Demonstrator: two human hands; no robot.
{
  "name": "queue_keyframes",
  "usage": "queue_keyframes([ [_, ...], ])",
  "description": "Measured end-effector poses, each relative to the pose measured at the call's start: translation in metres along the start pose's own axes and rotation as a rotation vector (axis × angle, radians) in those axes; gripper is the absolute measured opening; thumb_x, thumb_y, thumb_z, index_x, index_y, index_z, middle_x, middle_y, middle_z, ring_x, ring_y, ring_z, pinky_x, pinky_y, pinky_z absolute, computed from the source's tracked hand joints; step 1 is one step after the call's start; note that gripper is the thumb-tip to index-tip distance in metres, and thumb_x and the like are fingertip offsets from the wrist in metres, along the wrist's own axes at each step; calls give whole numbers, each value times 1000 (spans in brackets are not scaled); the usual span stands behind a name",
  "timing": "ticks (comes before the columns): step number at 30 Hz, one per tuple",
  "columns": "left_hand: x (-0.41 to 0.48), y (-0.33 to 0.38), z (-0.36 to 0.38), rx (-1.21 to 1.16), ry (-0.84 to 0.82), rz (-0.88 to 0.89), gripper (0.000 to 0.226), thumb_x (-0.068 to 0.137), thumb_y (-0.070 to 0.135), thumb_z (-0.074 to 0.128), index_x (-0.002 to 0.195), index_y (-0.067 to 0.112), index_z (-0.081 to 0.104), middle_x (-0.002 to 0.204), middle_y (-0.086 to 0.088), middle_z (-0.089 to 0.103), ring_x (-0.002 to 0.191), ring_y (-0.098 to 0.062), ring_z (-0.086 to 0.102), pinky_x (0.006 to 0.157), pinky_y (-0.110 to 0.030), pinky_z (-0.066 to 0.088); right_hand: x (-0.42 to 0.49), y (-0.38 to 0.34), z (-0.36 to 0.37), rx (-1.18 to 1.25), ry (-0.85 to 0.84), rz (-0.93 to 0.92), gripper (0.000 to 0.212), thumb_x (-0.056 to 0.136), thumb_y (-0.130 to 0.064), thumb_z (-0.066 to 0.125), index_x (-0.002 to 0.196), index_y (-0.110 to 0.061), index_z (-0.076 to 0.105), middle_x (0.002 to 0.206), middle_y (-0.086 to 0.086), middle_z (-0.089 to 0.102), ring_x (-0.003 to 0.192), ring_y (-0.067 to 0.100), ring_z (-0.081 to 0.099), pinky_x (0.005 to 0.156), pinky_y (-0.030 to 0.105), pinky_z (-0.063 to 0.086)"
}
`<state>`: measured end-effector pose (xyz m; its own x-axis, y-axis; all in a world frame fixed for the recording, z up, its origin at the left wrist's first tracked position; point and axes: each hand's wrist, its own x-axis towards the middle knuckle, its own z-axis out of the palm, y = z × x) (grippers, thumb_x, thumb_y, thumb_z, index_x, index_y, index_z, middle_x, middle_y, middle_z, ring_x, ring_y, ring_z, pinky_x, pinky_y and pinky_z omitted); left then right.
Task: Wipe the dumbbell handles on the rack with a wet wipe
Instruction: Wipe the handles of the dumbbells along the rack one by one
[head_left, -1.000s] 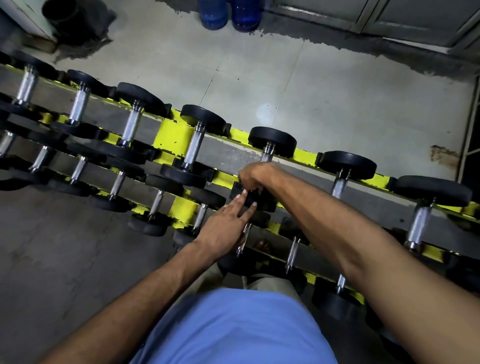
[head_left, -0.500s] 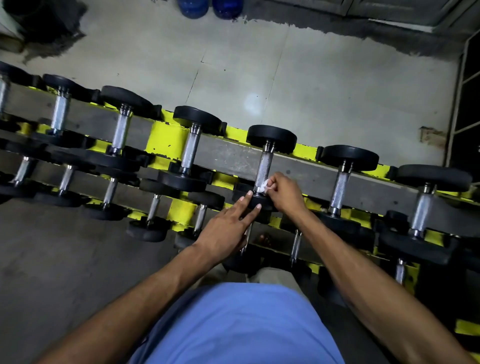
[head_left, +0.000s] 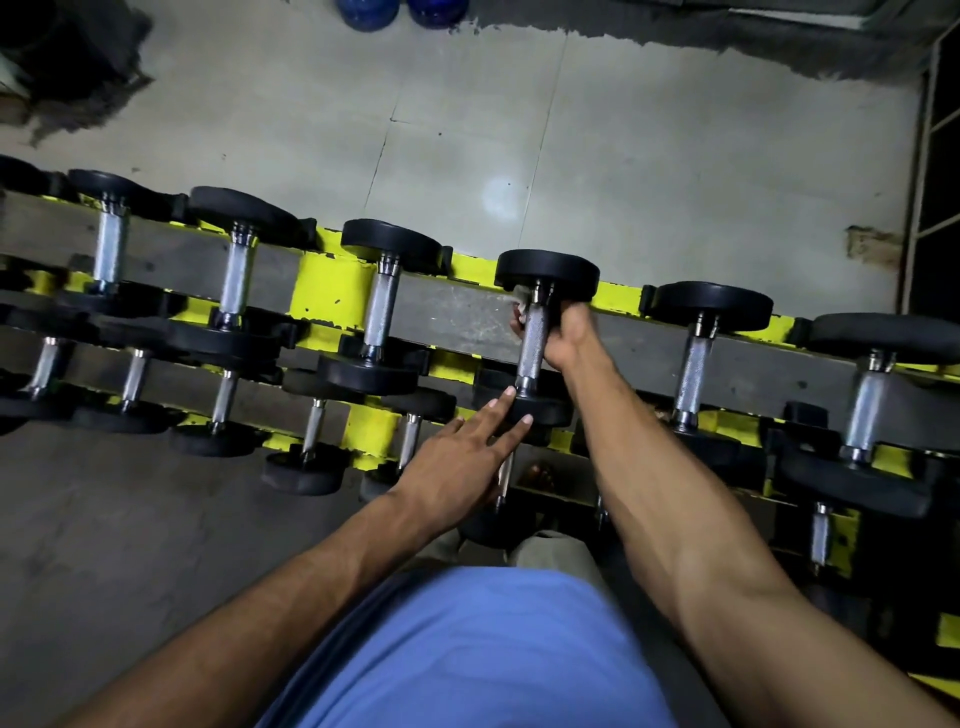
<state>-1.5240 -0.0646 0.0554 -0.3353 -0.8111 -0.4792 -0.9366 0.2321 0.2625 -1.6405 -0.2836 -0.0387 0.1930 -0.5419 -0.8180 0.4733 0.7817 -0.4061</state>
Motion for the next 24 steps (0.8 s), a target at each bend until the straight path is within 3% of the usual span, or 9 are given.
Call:
queue_keyframes([
  [2,-1,1,-6,-3,-14,8,89,102,21,58,168,28,-2,172,-8,-25,162,-25,6,128,-43,24,0,8,3,-23,110,-103,29,95,-19,38,95,-7,65,80,16,69,61,26,64,59,31,50],
  [4,-3,2,-13,-2,-17,8,87,104,22,55,168,28,-2,172,-7,-25,161,-25,10,125,-40,23,-2,21,1,-133,257,-318,11,84,-14,54,81,-10,64,74,11,65,63,22,57,62,36,45],
  [7,-5,4,-16,-11,-25,-2,89,103,24,57,168,28,-4,172,-6,-27,161,-25,10,125,-39,23,-24,31,-12,-631,473,-714,5,88,-17,64,86,-15,68,82,0,70,71,16,59,68,29,44],
  [9,-7,4,-14,-18,-26,-5,91,103,26,59,168,28,-5,172,-6,-27,161,-25,10,124,-39,24,-42,33,-21,-1033,449,-1008,6,92,-20,63,96,-19,67,95,-3,69,82,15,60,65,27,43],
  [11,-7,3,-12,-18,-14,0,90,102,25,58,168,28,-4,172,-7,-27,161,-25,10,124,-39,25,-52,30,-29,-1486,308,-1294,11,94,-20,62,105,-21,65,107,-3,61,90,15,55,63,26,40],
  [13,-6,1,-9,-17,-11,2,89,102,23,57,168,28,-3,171,-7,-28,162,-24,7,125,-39,24,-52,22,-32,-1848,143,-1438,20,96,-21,61,115,-20,63,121,-3,59,93,19,53,63,29,42],
  [17,-2,2,-5,-18,-14,-11,88,102,22,56,168,27,-2,171,-8,-29,163,-22,2,127,-40,21,-47,8,-27,-2090,118,-1362,30,98,-25,55,128,-21,59,129,-6,59,80,24,64,58,34,51],
  [21,-2,7,-3,-21,-8,-39,88,102,24,56,168,26,-2,171,-8,-28,163,-22,0,127,-40,21,-61,6,1,-2538,-320,-1031,22,96,-25,52,111,-17,66,111,3,65,89,30,69,60,37,47],
  [24,-2,11,-1,-25,10,-65,86,103,21,55,169,26,-1,171,-9,-28,163,-22,0,127,-41,21,-64,0,27,-2708,-259,-872,24,95,-22,53,111,-17,70,112,4,70,101,30,69,70,37,49],
])
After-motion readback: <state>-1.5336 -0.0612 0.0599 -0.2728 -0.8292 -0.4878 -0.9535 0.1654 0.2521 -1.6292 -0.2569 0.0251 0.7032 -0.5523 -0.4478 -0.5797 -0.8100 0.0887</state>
